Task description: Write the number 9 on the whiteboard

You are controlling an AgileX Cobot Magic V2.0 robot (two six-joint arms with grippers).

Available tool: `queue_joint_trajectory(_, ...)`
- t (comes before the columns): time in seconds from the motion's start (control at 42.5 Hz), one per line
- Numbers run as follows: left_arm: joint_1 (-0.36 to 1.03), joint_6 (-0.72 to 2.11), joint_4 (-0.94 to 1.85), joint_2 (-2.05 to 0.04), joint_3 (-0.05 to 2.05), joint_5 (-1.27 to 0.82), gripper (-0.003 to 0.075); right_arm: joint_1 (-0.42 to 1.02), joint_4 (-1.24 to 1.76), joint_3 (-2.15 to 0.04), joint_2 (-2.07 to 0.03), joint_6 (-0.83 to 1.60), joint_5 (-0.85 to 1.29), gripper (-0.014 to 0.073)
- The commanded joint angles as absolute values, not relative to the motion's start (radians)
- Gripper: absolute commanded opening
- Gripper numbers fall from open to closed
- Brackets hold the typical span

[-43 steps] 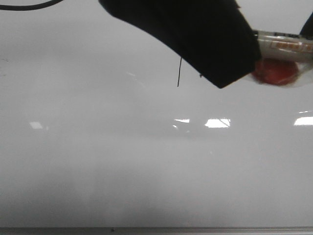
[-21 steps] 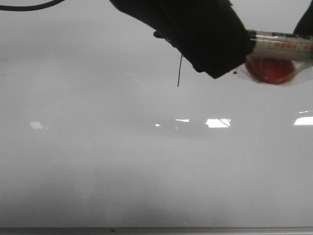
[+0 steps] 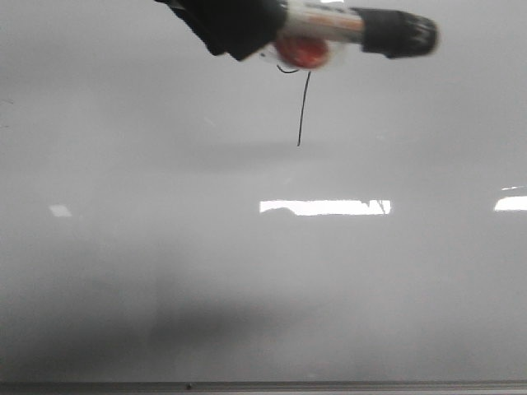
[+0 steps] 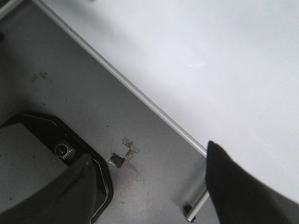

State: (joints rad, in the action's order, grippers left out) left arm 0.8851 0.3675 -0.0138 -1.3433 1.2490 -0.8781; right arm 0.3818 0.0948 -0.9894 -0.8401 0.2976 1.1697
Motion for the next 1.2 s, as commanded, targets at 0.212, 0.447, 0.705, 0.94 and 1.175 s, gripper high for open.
queue_joint_trajectory(0.212,0.448,-0.098,-0.206,-1.234,1.036,-0.446,-0.0018,0.376,0.085,-1.017,-0.807,0.251,1.139,0.0521)
queue_joint_trajectory(0.447,0.194,-0.199,-0.147,-1.28,0.798,0.118,-0.0018,0.376,0.085,-1.016,-0.807,0.251,1.137,0.0521)
queue_joint_trajectory(0.705,0.15,-0.192,-0.154,-1.418,0.768,0.228,-0.0015,0.376,0.086,-1.016,-0.807,0.251,1.135,0.0519)
queue_joint_trajectory(0.94,0.15,-0.19,-0.156,-1.463,0.768,0.239,0.0186,0.376,0.086,-1.016,-0.807,0.251,1.135,0.0519)
queue_joint_trajectory(1.175,0.154,-0.19,-0.156,-1.453,0.768,0.209,0.0354,0.376,0.086,-1.016,-0.807,0.25,1.133,0.0519)
